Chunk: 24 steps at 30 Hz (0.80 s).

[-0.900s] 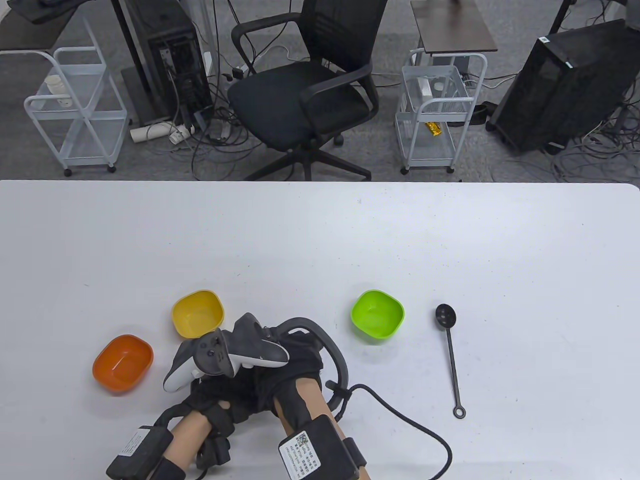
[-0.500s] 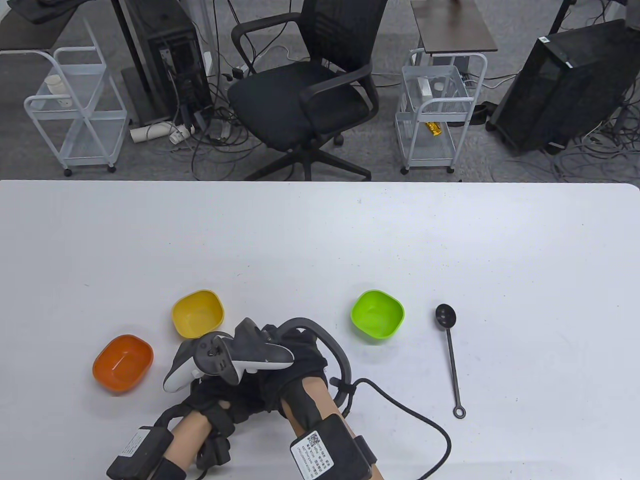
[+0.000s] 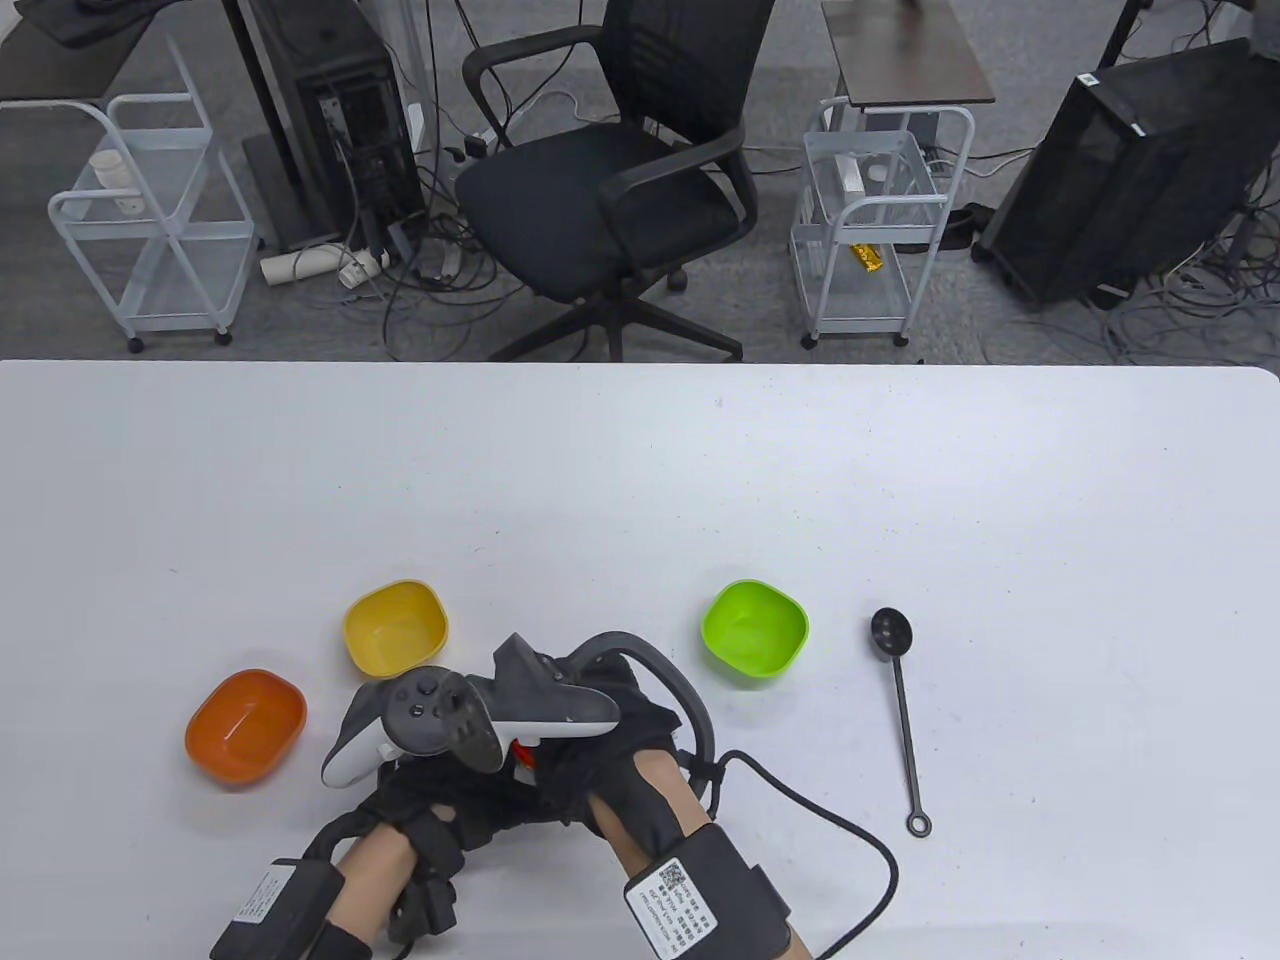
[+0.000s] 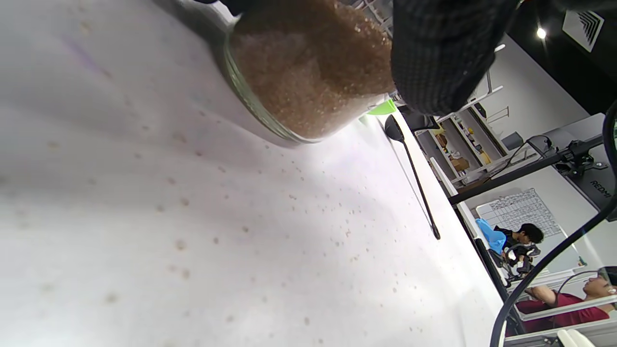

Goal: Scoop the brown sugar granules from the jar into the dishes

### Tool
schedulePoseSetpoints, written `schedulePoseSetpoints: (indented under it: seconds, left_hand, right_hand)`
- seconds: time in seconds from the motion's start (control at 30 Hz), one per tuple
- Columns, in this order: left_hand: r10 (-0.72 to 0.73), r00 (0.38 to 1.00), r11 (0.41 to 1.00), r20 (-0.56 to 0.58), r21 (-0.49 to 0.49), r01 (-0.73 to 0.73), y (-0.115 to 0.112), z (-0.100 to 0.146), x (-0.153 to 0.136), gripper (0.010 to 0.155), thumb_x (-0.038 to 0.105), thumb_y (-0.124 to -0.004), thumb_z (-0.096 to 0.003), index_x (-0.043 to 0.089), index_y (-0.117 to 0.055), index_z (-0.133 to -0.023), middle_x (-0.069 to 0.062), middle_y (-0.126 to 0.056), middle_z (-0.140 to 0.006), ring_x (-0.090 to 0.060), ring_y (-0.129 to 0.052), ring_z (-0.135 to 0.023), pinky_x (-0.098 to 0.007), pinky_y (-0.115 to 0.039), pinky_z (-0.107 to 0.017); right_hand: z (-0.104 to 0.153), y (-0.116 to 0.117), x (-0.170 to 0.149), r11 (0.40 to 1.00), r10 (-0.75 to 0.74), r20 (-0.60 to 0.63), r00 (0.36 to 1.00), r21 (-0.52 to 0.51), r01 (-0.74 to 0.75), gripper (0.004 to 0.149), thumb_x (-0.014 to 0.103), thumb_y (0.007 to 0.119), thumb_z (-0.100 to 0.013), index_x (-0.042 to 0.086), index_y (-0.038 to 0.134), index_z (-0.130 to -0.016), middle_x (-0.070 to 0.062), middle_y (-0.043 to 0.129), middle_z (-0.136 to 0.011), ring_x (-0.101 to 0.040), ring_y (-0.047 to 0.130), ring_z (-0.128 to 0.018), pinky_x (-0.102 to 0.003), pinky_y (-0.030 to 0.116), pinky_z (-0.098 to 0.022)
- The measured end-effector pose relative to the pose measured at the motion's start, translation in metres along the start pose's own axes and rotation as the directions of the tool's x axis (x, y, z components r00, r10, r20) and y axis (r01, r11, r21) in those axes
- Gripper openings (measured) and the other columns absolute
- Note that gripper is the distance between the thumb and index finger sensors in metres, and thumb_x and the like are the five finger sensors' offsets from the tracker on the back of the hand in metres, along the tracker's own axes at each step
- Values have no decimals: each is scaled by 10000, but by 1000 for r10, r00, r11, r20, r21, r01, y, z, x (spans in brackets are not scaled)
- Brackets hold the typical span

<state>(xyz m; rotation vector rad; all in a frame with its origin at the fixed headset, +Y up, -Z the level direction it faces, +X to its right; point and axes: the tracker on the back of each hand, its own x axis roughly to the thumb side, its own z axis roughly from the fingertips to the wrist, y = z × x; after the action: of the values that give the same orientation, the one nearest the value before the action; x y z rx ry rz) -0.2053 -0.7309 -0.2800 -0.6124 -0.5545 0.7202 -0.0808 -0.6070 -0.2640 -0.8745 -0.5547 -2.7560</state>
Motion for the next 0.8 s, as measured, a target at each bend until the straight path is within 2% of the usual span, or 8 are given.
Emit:
schedulePoseSetpoints:
  seconds: [0.13,0.27,0.37,0.5,0.7,0.8]
  left_hand:
    - [-57,998,998,12,23,57,8,12,1,1160,581,-904,-524,81,-89,-1182,-186,-203,-1281,-460,-314,-1227,-577,-399,-866]
    - [-173,985,982,1,70,173,16,28,6,1130,584,-881,-536,80,-107,-1186,-208,-170,-1276,-467,-276,-1223,-604,-388,-858]
    - [-270,963,958,-9,96,270,18,37,13,1074,605,-803,-568,81,-100,-1188,-209,-149,-1277,-478,-250,-1221,-621,-386,-861]
    - [-367,930,918,-28,149,367,20,48,22,1024,601,-759,-585,85,-115,-1191,-207,-147,-1277,-481,-241,-1219,-630,-383,-858]
    - [-480,869,856,-123,151,495,22,56,26,986,597,-718,-600,94,-114,-1194,-198,-127,-1279,-469,-214,-1224,-646,-366,-855]
    - [-500,848,839,-178,141,525,23,57,25,977,592,-701,-606,94,-101,-1194,-200,-109,-1277,-472,-196,-1221,-654,-355,-852]
  right_hand:
    - [9,-3,-14,998,-43,-26,999,-38,42,836,372,880,-473,249,366,-1120,-148,407,-1216,-548,674,-998,-696,584,-736]
    - [21,-4,-30,993,-91,-68,994,-82,85,839,395,867,-478,232,357,-1123,-166,415,-1212,-547,685,-985,-698,586,-730]
    - [30,-5,-41,988,-115,-104,988,-115,103,842,416,859,-479,222,355,-1125,-168,423,-1211,-539,698,-975,-693,592,-728]
    - [47,-3,-59,983,-70,-197,978,-178,35,860,454,857,-469,199,363,-1125,-196,477,-1202,-519,747,-953,-683,622,-720]
    - [59,17,-87,972,-136,-293,947,-222,71,859,489,850,-463,186,394,-1125,-209,539,-1191,-497,802,-926,-667,659,-707]
    - [58,33,-98,975,-154,-326,933,-203,90,853,502,848,-460,194,408,-1124,-200,532,-1192,-480,808,-926,-651,665,-711]
